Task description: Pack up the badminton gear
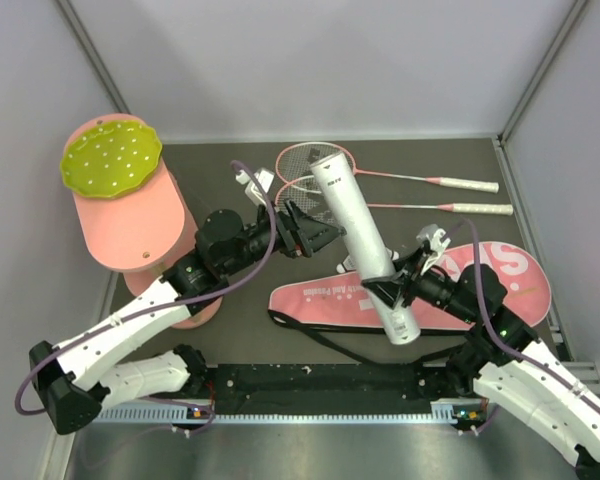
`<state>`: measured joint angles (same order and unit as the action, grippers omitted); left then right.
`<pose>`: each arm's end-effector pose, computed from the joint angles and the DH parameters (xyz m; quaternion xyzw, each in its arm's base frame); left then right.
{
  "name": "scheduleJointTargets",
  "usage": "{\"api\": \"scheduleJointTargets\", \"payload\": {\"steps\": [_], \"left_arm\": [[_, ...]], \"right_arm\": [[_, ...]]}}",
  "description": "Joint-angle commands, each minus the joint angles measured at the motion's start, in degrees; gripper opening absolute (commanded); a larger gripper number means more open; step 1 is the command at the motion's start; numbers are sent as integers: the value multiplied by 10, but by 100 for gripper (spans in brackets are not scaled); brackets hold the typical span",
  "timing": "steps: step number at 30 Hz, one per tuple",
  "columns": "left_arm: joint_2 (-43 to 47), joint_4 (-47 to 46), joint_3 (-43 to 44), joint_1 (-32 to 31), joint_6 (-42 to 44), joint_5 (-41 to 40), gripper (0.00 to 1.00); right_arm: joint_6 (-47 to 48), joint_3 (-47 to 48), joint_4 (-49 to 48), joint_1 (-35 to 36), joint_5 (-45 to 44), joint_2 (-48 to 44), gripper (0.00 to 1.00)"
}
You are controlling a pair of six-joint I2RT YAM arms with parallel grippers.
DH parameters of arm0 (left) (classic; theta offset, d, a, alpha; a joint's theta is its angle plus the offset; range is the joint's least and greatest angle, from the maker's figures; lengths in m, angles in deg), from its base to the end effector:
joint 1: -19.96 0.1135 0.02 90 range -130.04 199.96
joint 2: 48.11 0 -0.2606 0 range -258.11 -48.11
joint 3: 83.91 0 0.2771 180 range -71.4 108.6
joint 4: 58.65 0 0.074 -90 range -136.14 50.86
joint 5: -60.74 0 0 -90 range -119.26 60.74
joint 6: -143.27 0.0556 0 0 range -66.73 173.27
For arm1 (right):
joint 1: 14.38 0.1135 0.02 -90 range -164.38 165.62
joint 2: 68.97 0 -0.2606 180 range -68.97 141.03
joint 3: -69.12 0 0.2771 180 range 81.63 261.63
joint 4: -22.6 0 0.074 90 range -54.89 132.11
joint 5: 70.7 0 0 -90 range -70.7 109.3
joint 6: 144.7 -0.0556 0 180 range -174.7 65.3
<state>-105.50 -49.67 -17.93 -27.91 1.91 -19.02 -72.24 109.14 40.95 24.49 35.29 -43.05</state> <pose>0.1820 -0.2160 0.3735 0.0413 0.7083 -0.5757 0.4065 0.1317 0.1258 0.2855 -0.2273 0.6957 0.4083 0.5456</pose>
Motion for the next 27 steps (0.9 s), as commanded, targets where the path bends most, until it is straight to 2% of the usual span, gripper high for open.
{"api": "scheduleJointTargets", "payload": {"steps": [1, 8, 12, 15, 16, 18, 19, 21, 22, 24, 27], "left_arm": [[-34, -64, 52, -3, -9, 7, 98], [-62, -102, 54, -6, -2, 15, 97], [-81, -104, 61, -6, 0, 14, 92], [-95, -118, 66, -8, -2, 23, 81], [-98, -119, 68, -10, -1, 30, 74], [-106, -120, 74, -12, 4, 37, 68], [-109, -119, 75, -16, 7, 43, 63], [-115, -117, 75, -20, 16, 44, 58], [-117, -110, 76, -29, 20, 35, 56], [-120, -104, 76, -41, 29, 19, 53], [-127, -101, 79, -63, 35, -6, 51]], "right_arm": [[13, 13, -42, 1, 45, -10, 17], [-3, 2, -45, 1, 81, -39, 24], [-6, -4, -46, 1, 94, -41, 25], [-6, -6, -39, 1, 95, -41, 31], [-4, -3, -33, 0, 93, -39, 41], [-2, 7, 1, 1, 82, -34, 50], [-2, 27, 19, -1, 60, -23, 62], [-5, 54, 88, 1, 36, -8, 71], [-5, 84, 114, 1, 14, 5, 81], [-3, 125, 173, 2, -10, 40, 86], [0, 157, 204, 1, -15, 75, 90]]}}
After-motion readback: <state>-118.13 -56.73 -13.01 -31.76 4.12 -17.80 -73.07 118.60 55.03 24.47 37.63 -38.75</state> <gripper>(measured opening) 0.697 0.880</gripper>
